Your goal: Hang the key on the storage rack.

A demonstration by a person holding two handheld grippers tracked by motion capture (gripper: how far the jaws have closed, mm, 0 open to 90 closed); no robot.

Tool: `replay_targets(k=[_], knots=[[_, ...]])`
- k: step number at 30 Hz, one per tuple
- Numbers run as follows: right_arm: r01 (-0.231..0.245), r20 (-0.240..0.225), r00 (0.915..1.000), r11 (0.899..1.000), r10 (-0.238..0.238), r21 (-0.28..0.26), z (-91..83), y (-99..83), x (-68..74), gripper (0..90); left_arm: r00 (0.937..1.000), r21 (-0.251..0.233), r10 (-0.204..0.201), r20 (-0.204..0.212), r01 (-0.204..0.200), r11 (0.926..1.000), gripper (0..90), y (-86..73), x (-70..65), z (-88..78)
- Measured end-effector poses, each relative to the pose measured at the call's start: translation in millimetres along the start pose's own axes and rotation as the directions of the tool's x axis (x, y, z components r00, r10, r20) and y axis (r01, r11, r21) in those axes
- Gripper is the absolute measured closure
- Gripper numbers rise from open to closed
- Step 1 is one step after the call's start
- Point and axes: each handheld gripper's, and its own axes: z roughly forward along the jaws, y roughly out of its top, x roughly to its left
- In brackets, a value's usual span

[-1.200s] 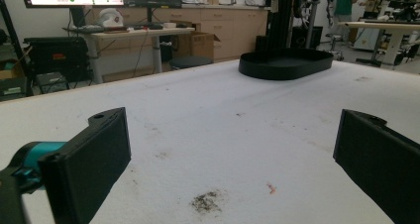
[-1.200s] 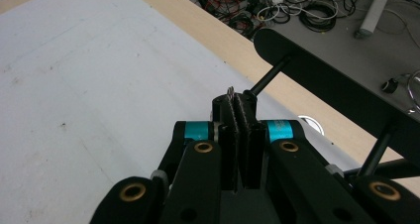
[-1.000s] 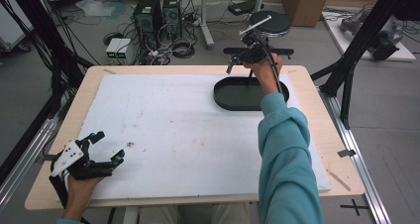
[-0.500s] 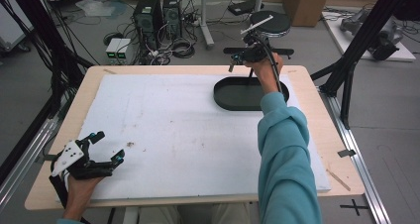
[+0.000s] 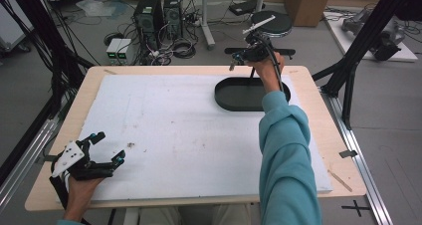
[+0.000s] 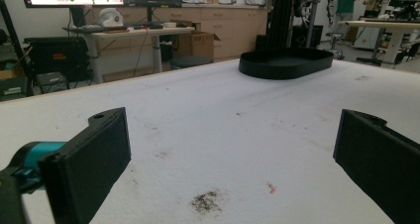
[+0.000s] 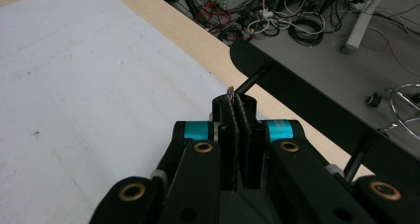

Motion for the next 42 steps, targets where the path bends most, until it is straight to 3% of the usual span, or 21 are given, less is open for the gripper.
replay_targets(k=[6, 11, 16, 21, 23, 26, 28, 30, 34, 37, 38, 39, 42], knots=[[0.028, 0.009, 0.9996, 1.0, -0.028, 0.005, 2.0, -1.3, -2.7, 87.6, 1.0, 0.007, 0.005, 0.003, -0.005, 1.0, 1.7, 0.3, 0.7, -0.2], [0.013, 0.008, 0.9999, 1.0, -0.013, -0.024, 0.7, -1.8, -5.0, 89.4, 1.0, 0.003, 0.003, 0.002, -0.003, 1.0, 1.7, 0.1, 0.4, 0.4], [0.002, 0.013, 0.9999, 1.0, -0.001, -0.012, -2.3, -3.1, -5.8, 89.3, 1.0, 0.005, 0.002, 0.002, -0.002, 1.0, 1.7, 0.2, 0.5, 0.3], [-0.012, -0.002, 0.9999, 0.999, 0.011, -0.048, -9.3, -4.4, -3.9, 79.9, 1.0, 0.011, 0.005, 0.004, -0.005, 0.9999, 1.7, 0.4, 0.9, -0.3], [-0.044, -0.024, 0.9988, 0.996, 0.042, -0.075, -17.2, -5.4, 0.4, 62.4, 1.0, 0.01, 0.002, 0.0, -0.002, 0.9999, 1.7, 0.3, 0.8, -0.4], [-0.059, -0.011, 0.9983, 0.994, 0.058, -0.097, -25.8, -6.2, 6.7, 26.3, 1.0, 0.003, -0.001, 0.0, 0.001, 1.0, 1.7, 0.2, 0.7, -0.2], [-0.083, 0.014, 0.9963, 0.989, 0.085, -0.124, -35.3, -9.1, 17.8, 8.2, 1.0, 0.001, -0.001, -0.003, 0.001, 1.0, 1.7, 0.1, 0.6, -0.1], [-0.083, 0.015, 0.9961, 0.982, 0.087, -0.171, -46.6, -17.2, 29.5, 0.7, 1.0, 0.0, -0.003, -0.004, 0.003, 1.0, 1.7, 0.0, 0.1, -0.3], [-0.071, -0.061, 0.9965, 0.966, 0.058, -0.247, -69.4, -39.4, 48.9, 0.4, 1.0, 0.003, -0.002, -0.002, 0.002, 1.0, 1.7, 0.2, 1.0, -0.2], [-0.048, -0.079, 0.9965, 0.958, 0.027, -0.283, -79.3, -59.1, 59.2, 0.4, 1.0, 0.001, 0.001, -0.005, -0.001, 1.0, 1.7, 0.0, 0.5, -0.7], [-0.046, -0.093, 0.9955, 0.948, 0.017, -0.316, -84.0, -75.4, 63.7, 0.4, 1.0, 0.0, 0.004, -0.007, -0.004, 1.0, 1.7, 0.1, 0.5, -0.8], [-0.046, -0.093, 0.9955, 0.948, 0.017, -0.316, -84.0, -75.4, 63.7, 0.4, 1.0, 0.002, 0.001, -0.006, -0.001, 1.0, 1.7, 0.0, 0.3, -0.7], [-0.041, -0.112, 0.9937, 0.923, -0.003, -0.383, -88.4, -104.2, 69.1, 0.4, 1.0, 0.003, 0.003, -0.005, -0.003, 1.0, 1.7, 0.0, 0.2, -0.7]])
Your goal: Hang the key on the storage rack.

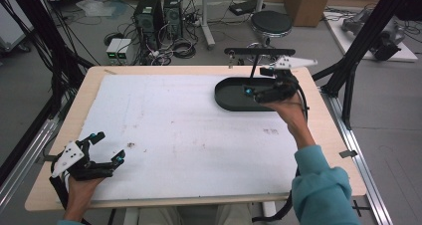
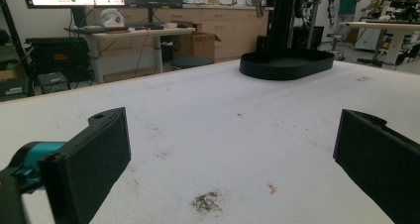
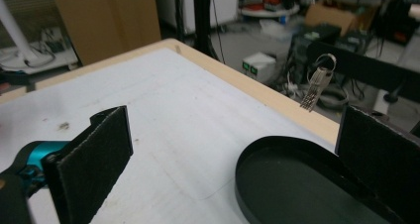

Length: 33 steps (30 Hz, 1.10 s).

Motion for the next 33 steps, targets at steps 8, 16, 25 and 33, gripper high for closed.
replay_targets(k=[8, 16, 25, 33], knots=[[0.01, 0.014, 0.9999, 0.995, -0.009, -0.104, -27.8, -75.6, 10.6, 0.4, 1.0, 0.003, 0.007, 0.0, -0.007, 1.0, 1.7, 0.1, -0.7, 0.6], [-0.002, 0.025, 0.9997, 0.99, 0.006, -0.138, -39.1, -130.1, 19.2, 0.4, 0.9999, 0.003, 0.016, 0.003, -0.016, 0.9999, 1.7, 0.2, -1.6, 0.7], [-0.008, 0.041, 0.9991, 0.985, 0.016, -0.171, -49.4, -165.2, 24.1, 0.5, 0.9998, 0.003, 0.018, 0.003, -0.018, 0.9998, 1.7, 0.1, -1.7, 0.6], [-0.03, 0.043, 0.9983, 0.977, 0.04, -0.212, -52.3, -185.8, 25.3, 0.4, 0.9998, 0.0, 0.02, 0.001, -0.02, 0.9998, 1.7, 0.0, -1.8, 0.0]])
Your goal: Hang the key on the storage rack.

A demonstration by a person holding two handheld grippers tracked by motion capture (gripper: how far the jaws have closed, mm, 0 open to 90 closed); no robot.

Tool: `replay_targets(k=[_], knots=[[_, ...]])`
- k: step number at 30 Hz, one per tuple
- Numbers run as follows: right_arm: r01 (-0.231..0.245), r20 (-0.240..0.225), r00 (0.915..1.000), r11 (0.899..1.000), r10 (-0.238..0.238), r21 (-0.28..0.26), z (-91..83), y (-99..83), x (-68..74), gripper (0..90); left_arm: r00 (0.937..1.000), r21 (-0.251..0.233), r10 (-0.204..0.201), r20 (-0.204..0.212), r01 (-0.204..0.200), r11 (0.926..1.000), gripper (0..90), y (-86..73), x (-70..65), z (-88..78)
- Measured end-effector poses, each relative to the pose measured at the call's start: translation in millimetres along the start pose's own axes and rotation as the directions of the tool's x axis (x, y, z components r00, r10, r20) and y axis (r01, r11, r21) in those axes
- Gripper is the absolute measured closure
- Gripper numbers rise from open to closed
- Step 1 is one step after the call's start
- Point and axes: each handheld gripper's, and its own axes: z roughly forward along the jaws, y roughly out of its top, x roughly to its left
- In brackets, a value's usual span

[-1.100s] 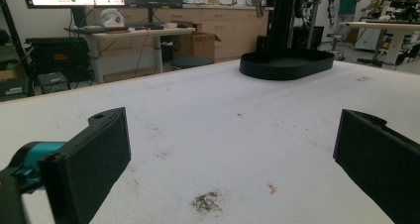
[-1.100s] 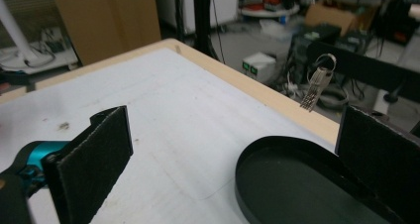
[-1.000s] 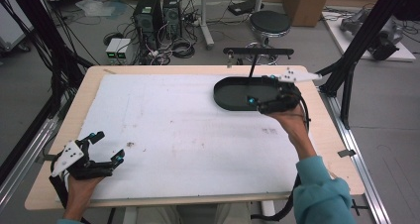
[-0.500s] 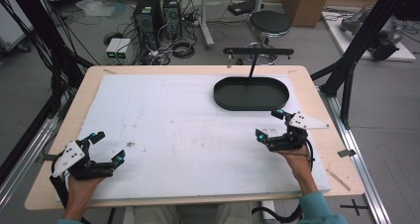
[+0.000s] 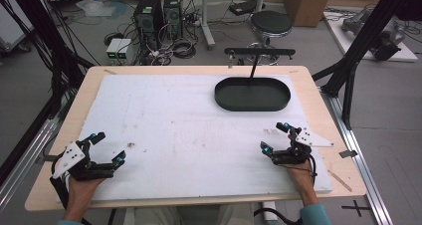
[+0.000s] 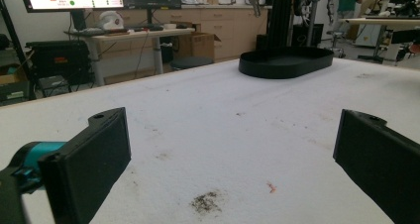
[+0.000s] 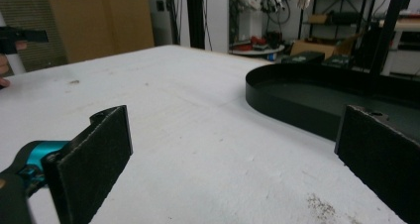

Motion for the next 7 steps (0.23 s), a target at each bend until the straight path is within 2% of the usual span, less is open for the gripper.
replay_targets(k=[7], knots=[[0.024, 0.007, 0.9997, 1.0, -0.024, 0.007, 0.9, -0.1, 1.5, 0.5, 1.0, -0.004, 0.002, 0.0, -0.002, 1.0, 1.7, -0.1, -0.1, -0.3]])
